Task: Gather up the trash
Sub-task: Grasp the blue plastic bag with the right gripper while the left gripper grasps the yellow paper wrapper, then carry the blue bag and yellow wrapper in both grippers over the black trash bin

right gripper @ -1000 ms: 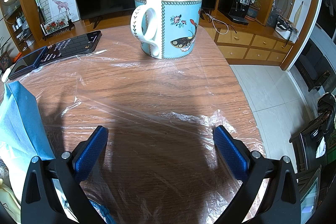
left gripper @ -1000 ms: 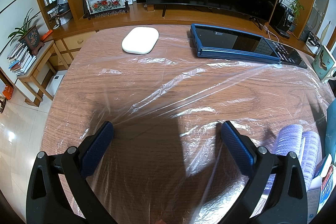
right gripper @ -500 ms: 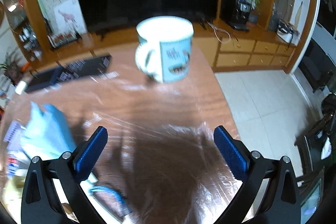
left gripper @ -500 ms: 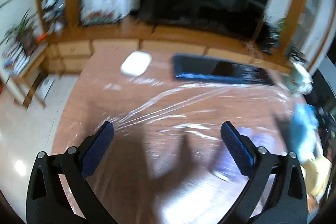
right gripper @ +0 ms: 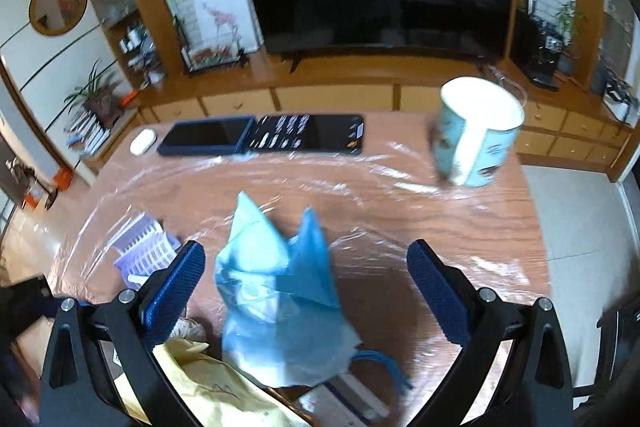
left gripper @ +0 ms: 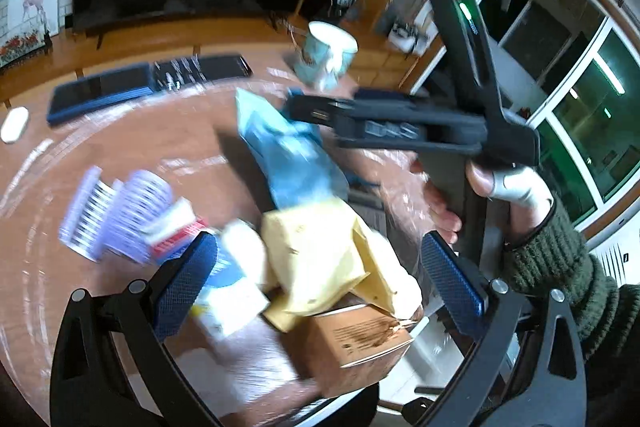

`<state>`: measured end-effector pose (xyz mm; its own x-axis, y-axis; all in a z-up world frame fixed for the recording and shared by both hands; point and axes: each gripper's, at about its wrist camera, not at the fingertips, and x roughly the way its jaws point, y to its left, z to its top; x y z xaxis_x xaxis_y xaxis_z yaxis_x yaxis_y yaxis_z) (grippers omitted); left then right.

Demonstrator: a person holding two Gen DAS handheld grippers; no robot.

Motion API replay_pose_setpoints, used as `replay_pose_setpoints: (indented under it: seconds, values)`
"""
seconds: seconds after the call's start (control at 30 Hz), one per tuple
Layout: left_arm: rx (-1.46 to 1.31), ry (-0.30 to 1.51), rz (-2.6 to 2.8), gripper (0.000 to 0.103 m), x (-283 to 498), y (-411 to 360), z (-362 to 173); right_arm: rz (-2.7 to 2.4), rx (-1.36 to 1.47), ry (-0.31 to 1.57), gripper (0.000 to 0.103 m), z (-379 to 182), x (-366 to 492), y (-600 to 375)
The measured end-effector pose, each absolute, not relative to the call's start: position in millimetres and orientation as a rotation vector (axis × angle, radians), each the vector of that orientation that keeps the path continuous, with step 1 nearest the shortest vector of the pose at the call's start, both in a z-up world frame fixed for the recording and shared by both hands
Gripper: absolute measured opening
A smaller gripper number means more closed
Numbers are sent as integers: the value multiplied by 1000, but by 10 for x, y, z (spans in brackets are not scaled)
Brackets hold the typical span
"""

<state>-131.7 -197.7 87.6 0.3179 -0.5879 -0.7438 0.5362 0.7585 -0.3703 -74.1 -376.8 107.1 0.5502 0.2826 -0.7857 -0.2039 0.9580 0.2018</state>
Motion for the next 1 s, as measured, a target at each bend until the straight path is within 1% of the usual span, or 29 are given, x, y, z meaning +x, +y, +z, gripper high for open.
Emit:
replay_pose_setpoints:
  seconds: [0.1,0.27,0.33,0.37,0.4,0.43,0.47,0.5,0.53,0.6,0.67,0.77,1.0]
  values:
    - [-72,1060,-745,101,-1301,-2113,762,306,92,982,99,990,-700,-3663]
    - [-85,1099,-744,101,-1279,-2085,689,286,54,1040,99,786,-627,-3597]
    - [-97,1089,-748,96,-1250,-2076,689,292,75,1058,97,723,-607,-3616]
    - [-101,1085,-748,91,-1266,-2057,708,303,96,1071,95,688,-597,-3633]
    - [-102,1085,-748,84,-1254,-2049,706,315,114,1082,86,664,-593,-3654]
    - [-102,1085,-756,79,-1245,-2045,706,325,137,1094,81,630,-588,-3671]
    - [-100,1090,-766,69,-1241,-2056,696,325,149,1094,75,608,-593,-3685]
    - [-102,1100,-776,64,-1232,-2065,674,325,151,1089,72,605,-598,-3698]
    - [-104,1110,-778,62,-1232,-2060,657,329,157,1081,68,603,-611,-3710]
    - [-109,1108,-781,55,-1233,-2040,636,328,161,1067,64,622,-639,-3730]
    - [-122,1103,-780,51,-1227,-2017,639,325,153,1049,60,660,-650,-3738]
    - [-124,1080,-779,48,-1245,-1981,686,332,167,994,58,786,-691,-3776]
    - [-155,987,-737,46,-1253,-1786,861,316,188,872,56,1097,-747,-3845]
